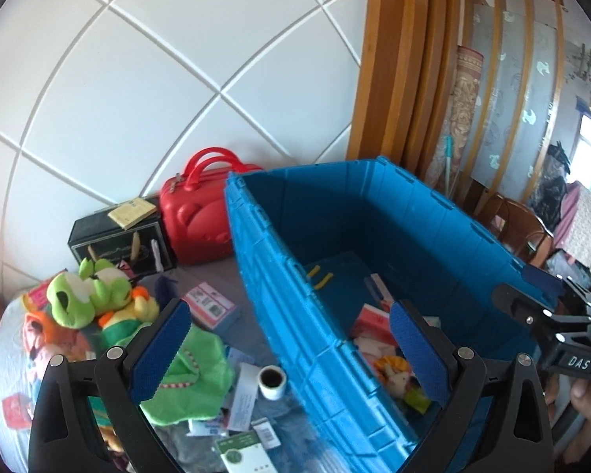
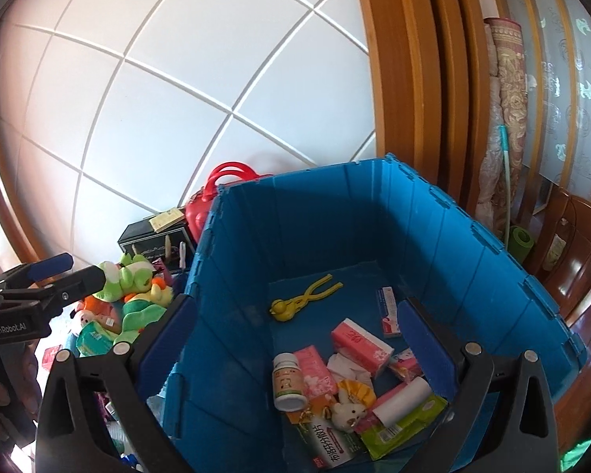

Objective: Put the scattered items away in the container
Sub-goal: 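Move both tools back over the table items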

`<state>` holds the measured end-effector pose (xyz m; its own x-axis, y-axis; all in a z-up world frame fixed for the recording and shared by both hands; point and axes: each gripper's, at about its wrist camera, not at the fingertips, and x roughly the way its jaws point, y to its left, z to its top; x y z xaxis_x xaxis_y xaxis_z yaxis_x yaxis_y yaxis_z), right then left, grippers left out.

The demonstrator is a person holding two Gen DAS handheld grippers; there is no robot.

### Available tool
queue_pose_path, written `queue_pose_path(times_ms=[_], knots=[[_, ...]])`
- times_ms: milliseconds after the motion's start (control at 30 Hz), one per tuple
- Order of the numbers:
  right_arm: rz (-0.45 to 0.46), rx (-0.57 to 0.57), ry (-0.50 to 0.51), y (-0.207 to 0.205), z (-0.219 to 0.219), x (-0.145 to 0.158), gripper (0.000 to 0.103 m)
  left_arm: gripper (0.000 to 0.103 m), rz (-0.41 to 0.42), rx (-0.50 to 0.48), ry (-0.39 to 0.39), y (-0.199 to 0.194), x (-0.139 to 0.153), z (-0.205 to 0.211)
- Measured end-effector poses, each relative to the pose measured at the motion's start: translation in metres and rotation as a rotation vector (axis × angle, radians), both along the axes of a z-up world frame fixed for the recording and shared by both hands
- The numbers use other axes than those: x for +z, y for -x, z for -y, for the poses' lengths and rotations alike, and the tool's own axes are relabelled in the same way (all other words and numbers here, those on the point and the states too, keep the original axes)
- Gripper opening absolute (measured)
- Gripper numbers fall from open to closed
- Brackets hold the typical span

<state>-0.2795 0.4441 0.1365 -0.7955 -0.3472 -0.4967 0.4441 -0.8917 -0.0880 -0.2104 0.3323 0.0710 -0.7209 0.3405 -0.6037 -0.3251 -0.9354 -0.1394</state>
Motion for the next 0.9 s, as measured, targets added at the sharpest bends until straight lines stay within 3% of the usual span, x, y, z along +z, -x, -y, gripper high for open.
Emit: queue_pose_path(times_ms=[500,900], knots=[[0.05,0.247,-0.078,-0.048,0.133,-0.051,0.103,0.102,0.126,0.313,0.014,-0.055,-0.078,0.188],[0.132,0.272,-0.191,-0.079,0.208,-0.125,0.103,0.102,0.204,0.469,0.046,-0.096,-0.133,0.328]])
